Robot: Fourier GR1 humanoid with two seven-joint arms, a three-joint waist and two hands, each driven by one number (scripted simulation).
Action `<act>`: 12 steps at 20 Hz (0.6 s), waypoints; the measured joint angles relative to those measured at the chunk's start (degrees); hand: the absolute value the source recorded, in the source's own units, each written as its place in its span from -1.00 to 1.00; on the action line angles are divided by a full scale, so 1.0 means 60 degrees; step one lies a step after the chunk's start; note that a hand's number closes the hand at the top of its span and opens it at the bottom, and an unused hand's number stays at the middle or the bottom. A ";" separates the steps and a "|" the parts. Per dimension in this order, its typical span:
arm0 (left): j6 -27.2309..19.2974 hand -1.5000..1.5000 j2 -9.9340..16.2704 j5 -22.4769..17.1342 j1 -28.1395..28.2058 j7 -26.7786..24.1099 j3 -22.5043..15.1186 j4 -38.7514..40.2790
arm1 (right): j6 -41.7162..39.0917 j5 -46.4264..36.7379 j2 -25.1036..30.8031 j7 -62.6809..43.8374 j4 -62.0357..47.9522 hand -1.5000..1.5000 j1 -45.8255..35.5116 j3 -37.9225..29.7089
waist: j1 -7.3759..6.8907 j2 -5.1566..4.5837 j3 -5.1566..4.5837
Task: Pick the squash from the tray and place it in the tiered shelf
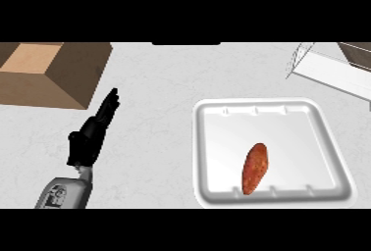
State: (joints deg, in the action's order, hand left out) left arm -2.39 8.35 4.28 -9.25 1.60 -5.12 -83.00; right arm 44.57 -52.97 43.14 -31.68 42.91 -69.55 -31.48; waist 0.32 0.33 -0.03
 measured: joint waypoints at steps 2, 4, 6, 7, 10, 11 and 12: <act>0.0035 0.00 0.0015 -0.0009 0.0188 -0.0088 0.0006 -0.0051 | -0.0255 -0.0108 0.0212 -0.0634 0.0526 -1.00 0.0149 -0.0052 | 0.0064 0.0028 -0.0005; -0.0030 0.00 0.0023 0.0020 0.0229 -0.0144 0.0084 0.0013 | -0.0606 -0.0086 0.0435 -0.1209 0.1099 -1.00 0.0423 -0.0202 | 0.0152 0.0050 -0.0009; -0.0079 0.00 0.0023 0.0025 0.0199 -0.0039 0.0129 -0.0061 | -0.1233 0.0035 0.0728 -0.1771 0.1590 -1.00 0.0781 -0.0415 | 0.0256 0.0082 -0.0008; -0.0111 0.00 -0.0005 0.0039 0.0232 -0.0009 0.0120 -0.0098 | -0.1578 0.0067 0.0857 -0.2067 0.1857 -1.00 0.1000 -0.0499 | 0.0296 0.0095 -0.0007; -0.0066 0.00 0.0118 -0.0033 0.0326 -0.0018 0.0280 -0.0134 | -0.2689 0.0377 0.1206 -0.2689 0.2801 -1.00 0.1856 -0.0838 | 0.0455 0.0139 -0.0005; -0.0129 0.00 0.0071 0.0000 0.0362 0.0011 0.0262 -0.0163 | -0.3113 0.0494 0.1339 -0.2868 0.3156 -1.00 0.2130 -0.0937 | 0.0498 0.0150 -0.0004; -0.0147 0.00 0.0079 0.0011 0.0412 0.0067 0.0258 -0.0280 | -0.3514 0.0626 0.1422 -0.3022 0.3523 -1.00 0.2459 -0.1052 | 0.0527 0.0164 -0.0003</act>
State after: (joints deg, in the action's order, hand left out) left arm -3.27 8.83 4.35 -6.77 2.00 -3.57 -84.68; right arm 23.49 -49.22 51.67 -49.82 64.05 -54.80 -37.79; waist 3.49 1.32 -0.05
